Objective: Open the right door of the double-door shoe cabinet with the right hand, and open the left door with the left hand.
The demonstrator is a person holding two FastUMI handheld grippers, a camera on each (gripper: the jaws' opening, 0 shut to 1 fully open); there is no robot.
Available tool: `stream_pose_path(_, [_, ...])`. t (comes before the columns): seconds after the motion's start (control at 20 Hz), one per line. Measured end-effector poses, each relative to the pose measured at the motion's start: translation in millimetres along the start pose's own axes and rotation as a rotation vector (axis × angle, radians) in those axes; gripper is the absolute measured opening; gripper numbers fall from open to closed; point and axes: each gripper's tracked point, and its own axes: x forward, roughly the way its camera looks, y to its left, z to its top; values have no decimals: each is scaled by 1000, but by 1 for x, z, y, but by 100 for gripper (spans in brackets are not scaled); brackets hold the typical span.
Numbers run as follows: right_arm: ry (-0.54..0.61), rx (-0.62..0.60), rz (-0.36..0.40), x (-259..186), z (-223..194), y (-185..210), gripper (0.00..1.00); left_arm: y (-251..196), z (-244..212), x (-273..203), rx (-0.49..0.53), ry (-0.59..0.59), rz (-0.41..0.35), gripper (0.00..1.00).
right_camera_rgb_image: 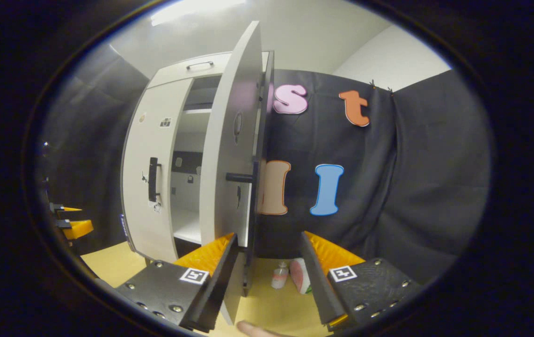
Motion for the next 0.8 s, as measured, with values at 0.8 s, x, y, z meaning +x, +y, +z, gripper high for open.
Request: stream_pose_path(0.8, [-28,81,-83,-112,-21,56,75,-9,70,66,-34,-77,-31,97])
